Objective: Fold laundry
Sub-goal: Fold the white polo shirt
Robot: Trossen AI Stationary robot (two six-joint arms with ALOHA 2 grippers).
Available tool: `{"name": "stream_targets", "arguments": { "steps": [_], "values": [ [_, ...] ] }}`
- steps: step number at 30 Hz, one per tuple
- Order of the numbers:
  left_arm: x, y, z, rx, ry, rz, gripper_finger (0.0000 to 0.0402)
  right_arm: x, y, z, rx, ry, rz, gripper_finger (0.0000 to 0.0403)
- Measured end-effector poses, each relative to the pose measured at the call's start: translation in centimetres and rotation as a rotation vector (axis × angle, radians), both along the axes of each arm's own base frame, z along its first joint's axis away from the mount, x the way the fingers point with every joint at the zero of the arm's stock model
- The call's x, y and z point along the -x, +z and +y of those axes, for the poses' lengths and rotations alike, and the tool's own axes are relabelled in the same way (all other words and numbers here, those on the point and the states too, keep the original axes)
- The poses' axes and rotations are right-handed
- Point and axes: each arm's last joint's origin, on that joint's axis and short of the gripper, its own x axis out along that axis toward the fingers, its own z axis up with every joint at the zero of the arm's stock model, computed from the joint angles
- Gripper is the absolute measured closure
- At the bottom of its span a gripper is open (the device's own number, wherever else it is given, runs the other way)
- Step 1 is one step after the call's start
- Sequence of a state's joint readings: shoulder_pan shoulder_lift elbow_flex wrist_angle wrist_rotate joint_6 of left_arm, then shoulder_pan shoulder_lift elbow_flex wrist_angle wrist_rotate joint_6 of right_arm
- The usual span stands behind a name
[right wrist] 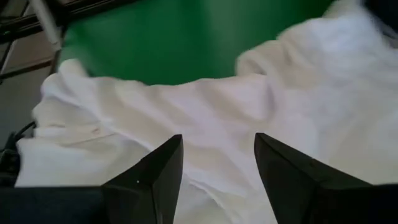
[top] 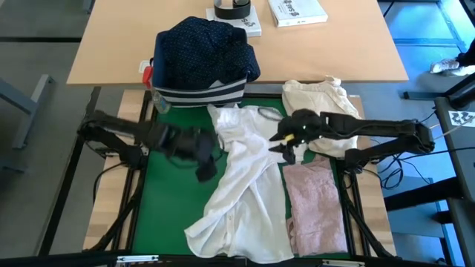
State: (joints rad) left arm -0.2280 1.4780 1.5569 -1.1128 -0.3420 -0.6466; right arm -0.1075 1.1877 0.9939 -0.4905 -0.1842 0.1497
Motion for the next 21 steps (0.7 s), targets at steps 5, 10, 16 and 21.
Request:
{"name": "stream_targets", "arguments": {
  "steps": [5,10,16,21],
  "values": [
    [1.1,-3.6,-5.5,0.070,0.004,-0.023,0.0262,-1.7,-1.6,1.7,0.094,-0.069,0.059,0.0205],
    [1.3,-8.7,-8.7,0.225,0.090,-0.156,0.0262,-3.5,-4.5,0.5,0.175,-0.222,0.180,0.0205],
    [-1.3,-14.0,-10.1,0.407,0.175,-0.331,0.0262,-5.8,-8.4,-4.5,0.208,-0.299,0.254,0.0205],
    [-4.4,-18.9,-10.0,0.477,0.241,-0.296,0.0262,-7.3,-11.6,-8.9,0.213,-0.300,0.227,0.0205]
  ]
}}
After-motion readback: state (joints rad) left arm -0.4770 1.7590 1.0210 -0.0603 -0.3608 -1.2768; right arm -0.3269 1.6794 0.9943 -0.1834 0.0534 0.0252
